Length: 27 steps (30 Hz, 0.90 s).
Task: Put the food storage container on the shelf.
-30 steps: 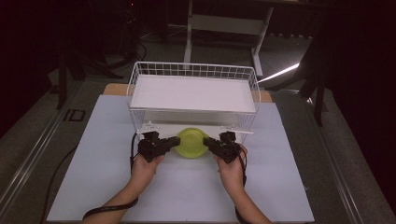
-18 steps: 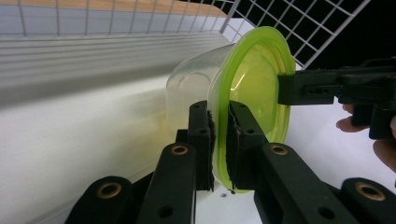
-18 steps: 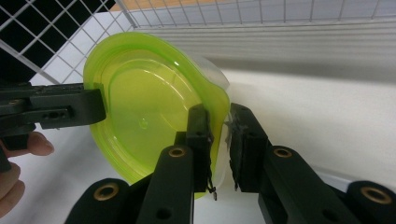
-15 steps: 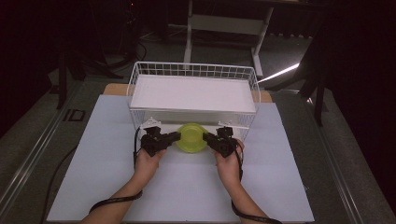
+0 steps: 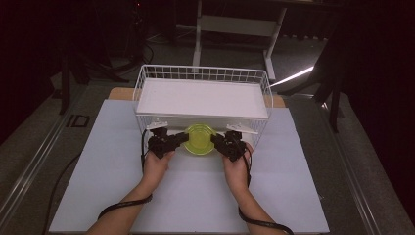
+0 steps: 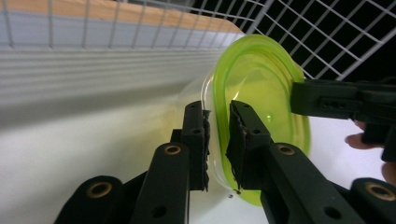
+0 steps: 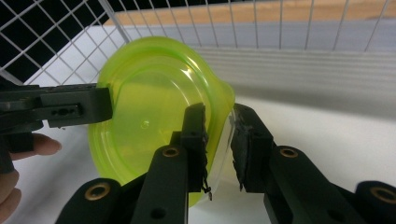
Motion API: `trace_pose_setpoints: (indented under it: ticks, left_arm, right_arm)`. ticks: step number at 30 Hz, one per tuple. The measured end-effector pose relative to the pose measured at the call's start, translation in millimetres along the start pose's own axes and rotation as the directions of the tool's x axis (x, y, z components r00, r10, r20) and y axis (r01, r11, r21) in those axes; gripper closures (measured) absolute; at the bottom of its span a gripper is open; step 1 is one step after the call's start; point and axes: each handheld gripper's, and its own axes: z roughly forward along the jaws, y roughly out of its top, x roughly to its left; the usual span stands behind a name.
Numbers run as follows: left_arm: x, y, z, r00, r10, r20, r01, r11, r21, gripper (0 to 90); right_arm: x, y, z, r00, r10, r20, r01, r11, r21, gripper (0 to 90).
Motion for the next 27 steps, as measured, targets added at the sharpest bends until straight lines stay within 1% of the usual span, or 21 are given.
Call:
trace_pose_setpoints:
  ticks: [1, 4, 5, 6, 7, 8, 9, 10, 11, 12, 13, 14, 15, 16, 17, 19, 21, 24, 25, 26, 27]
  left_arm:
    - [-2.7, 0.9, 1.3, 0.9997, -0.005, -0.025, 0.005, 0.9999, -0.010, 74.0]
    - [-4.0, 2.1, 4.0, 0.9983, -0.012, -0.056, 0.011, 0.9995, -0.028, 68.3]
    - [-3.5, 2.0, 4.8, 0.9975, -0.009, -0.070, 0.006, 0.9995, -0.031, 65.9]
    - [-2.1, 2.1, 5.3, 0.9975, -0.007, -0.071, 0.005, 0.9996, -0.027, 65.5]
    - [0.6, 1.9, 5.9, 0.9976, -0.001, -0.069, -0.001, 0.9996, -0.028, 62.4]
    - [0.0, 1.4, 5.8, 0.9974, -0.017, -0.070, 0.014, 0.9993, -0.035, 61.5]
    - [2.1, 1.9, 5.5, 0.9973, -0.008, -0.073, 0.005, 0.9993, -0.037, 60.3]
    - [2.6, 1.9, 4.9, 0.9973, -0.013, -0.073, 0.010, 0.9992, -0.038, 59.2]
    - [3.1, 2.0, 3.9, 0.9978, -0.007, -0.067, 0.004, 0.9992, -0.039, 59.2]
    - [3.5, 2.1, 2.8, 0.9981, -0.001, -0.061, -0.001, 0.9992, -0.040, 59.2]
    - [2.2, 1.7, 2.0, 0.9980, -0.018, -0.061, 0.016, 0.9990, -0.042, 59.1]
    - [1.6, 1.5, 0.8, 0.9982, -0.029, -0.052, 0.027, 0.9988, -0.041, 57.8]
    - [1.9, 1.4, -0.4, 0.9986, -0.022, -0.047, 0.020, 0.9990, -0.041, 57.0]
    - [2.1, 0.6, -2.1, 0.9993, -0.006, -0.037, 0.004, 0.9992, -0.041, 57.0]
    - [1.3, -0.1, -2.7, 0.9997, -0.004, -0.026, 0.003, 0.9993, -0.038, 56.6]
    - [-3.0, -2.7, -5.1, 0.9994, 0.021, -0.029, -0.022, 0.9996, -0.019, 52.1]
    - [-4.3, -5.0, -8.7, 0.9994, 0.032, -0.015, -0.032, 0.9994, -0.013, 51.7]
    - [-5.7, -6.8, -14.7, 0.9995, 0.031, -0.004, -0.031, 0.9994, -0.012, 49.3]
    - [-6.8, -7.4, -17.8, 0.9992, 0.038, -0.007, -0.038, 0.9992, -0.012, 47.9]
    - [-7.7, -7.8, -20.6, 0.9993, 0.037, -0.001, -0.037, 0.9992, -0.016, 46.0]
    - [-8.6, -8.1, -23.5, 0.9992, 0.039, 0.005, -0.039, 0.9991, -0.018, 46.0]
  right_arm:
    - [-0.6, -0.1, 2.7, 0.9996, -0.012, 0.025, 0.012, 1.000, -0.019, 73.1]
    - [-4.0, 0.3, 8.2, 0.9976, -0.010, 0.068, 0.013, 0.999, -0.038, 70.1]
    - [-5.1, 0.3, 9.7, 0.9975, -0.002, 0.071, 0.005, 0.999, -0.041, 67.9]
    - [-6.1, 0.3, 11.2, 0.9976, 0.002, 0.069, 0.000, 0.999, -0.041, 66.0]
    - [-6.6, 0.2, 12.4, 0.9981, 0.004, 0.061, -0.001, 0.999, -0.045, 64.0]
    - [-6.6, 0.0, 13.5, 0.9974, -0.005, 0.072, 0.008, 0.999, -0.044, 63.6]
    - [-6.8, -0.1, 13.7, 0.9975, -0.006, 0.071, 0.009, 0.999, -0.046, 62.7]
    - [-7.0, 0.0, 13.9, 0.9976, -0.004, 0.069, 0.007, 0.999, -0.049, 60.4]
    - [-7.2, 0.2, 13.5, 0.9980, -0.002, 0.063, 0.006, 0.998, -0.057, 57.6]
    - [-7.4, 0.5, 12.6, 0.9982, -0.006, 0.060, 0.010, 0.998, -0.067, 57.4]
    - [-7.5, 0.9, 11.5, 0.9984, -0.006, 0.056, 0.010, 0.997, -0.072, 57.4]
    - [-7.5, 1.2, 10.6, 0.9987, 0.000, 0.050, 0.004, 0.997, -0.075, 57.7]
    - [-7.2, 1.5, 9.5, 0.9989, 0.001, 0.047, 0.002, 0.997, -0.075, 58.3]
    - [-6.5, 1.8, 7.8, 0.9989, -0.004, 0.047, 0.008, 0.997, -0.077, 58.2]
    - [-5.1, 1.9, 5.8, 0.9990, -0.013, 0.043, 0.016, 0.997, -0.079, 58.1]
    - [-2.8, 1.4, 1.7, 0.9991, -0.027, 0.033, 0.030, 0.996, -0.083, 58.2]
    - [0.6, 0.0, -2.0, 0.9995, -0.029, 0.016, 0.030, 0.997, -0.076, 58.3]
    - [6.1, -3.4, -7.6, 0.9993, -0.037, -0.005, 0.036, 0.997, -0.070, 58.5]
    - [7.5, -4.3, -9.3, 0.9992, -0.039, -0.007, 0.038, 0.997, -0.069, 58.9]
    - [9.3, -6.1, -11.8, 0.9991, -0.039, -0.015, 0.038, 0.997, -0.065, 59.2]
    - [10.5, -7.9, -14.0, 0.9992, -0.034, -0.021, 0.032, 0.997, -0.070, 59.5]
